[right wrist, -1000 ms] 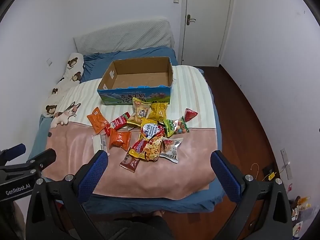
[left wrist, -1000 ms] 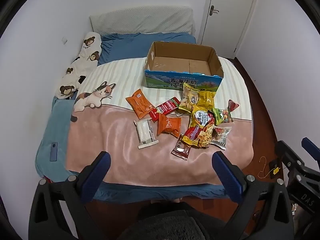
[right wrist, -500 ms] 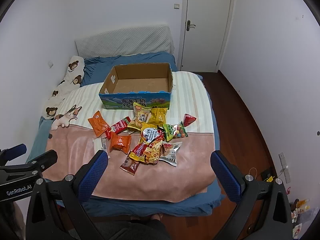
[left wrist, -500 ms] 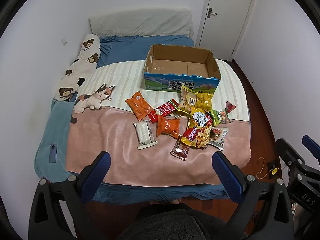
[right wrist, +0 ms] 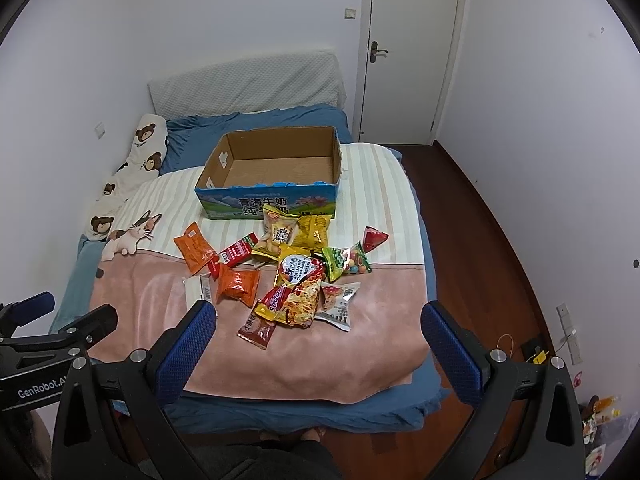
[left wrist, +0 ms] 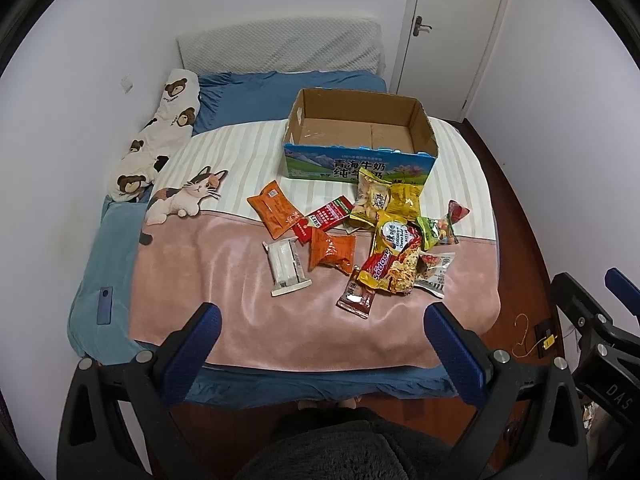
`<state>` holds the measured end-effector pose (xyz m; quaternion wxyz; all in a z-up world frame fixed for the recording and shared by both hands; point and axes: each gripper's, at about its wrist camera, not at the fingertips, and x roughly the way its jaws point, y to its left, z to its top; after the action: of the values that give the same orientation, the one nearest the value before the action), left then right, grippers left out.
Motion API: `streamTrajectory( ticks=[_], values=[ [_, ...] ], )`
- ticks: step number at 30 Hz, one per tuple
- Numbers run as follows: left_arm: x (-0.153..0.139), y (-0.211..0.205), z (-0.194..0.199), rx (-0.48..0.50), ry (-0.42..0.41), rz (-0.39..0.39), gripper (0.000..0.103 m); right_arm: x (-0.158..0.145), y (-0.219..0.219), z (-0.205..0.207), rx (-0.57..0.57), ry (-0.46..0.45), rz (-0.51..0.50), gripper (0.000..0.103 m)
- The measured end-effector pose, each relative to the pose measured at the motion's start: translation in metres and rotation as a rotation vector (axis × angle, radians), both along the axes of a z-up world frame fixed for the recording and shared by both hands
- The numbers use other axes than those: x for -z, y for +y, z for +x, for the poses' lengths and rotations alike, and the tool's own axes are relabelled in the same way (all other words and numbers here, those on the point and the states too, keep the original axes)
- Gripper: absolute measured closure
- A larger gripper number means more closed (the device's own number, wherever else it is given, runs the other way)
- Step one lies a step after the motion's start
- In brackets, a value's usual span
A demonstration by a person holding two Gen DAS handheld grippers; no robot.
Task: Organize snacks
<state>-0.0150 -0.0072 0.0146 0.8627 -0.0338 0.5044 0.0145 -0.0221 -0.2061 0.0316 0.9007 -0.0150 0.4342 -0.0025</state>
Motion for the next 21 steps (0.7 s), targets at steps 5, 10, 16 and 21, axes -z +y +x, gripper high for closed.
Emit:
streamTrajectory(
  ticks=[5, 10, 16, 21],
  values=[
    [0.0006, 0.0035, -0.0008, -0.019, -0.007, 0.001, 0.000, -0.0013, -0.0028, -0.0015, -0.002, -0.008, 0.000, 0.000],
    [-0.0004, 0.0062, -0.0016, -0.023, -0.021, 0.005, 0.000, -0.0027, -0.0021, -0.0015, -0.008, -0.010, -0.003, 0.000],
    [-0.0002, 0.0089, -0.0024, -0.025, -0.031, -0.001, 0.000, -0.0053, 0.0014, -0.0012, -0.003, -0.020, -0.009, 0.000],
    [-0.0002, 0.0082, 0.0004, -0.024, -0.033, -0.006, 0.000, -0.0053, 0.0018, 0.0003, -0.004, -0.021, -0.013, 0.000]
  ],
)
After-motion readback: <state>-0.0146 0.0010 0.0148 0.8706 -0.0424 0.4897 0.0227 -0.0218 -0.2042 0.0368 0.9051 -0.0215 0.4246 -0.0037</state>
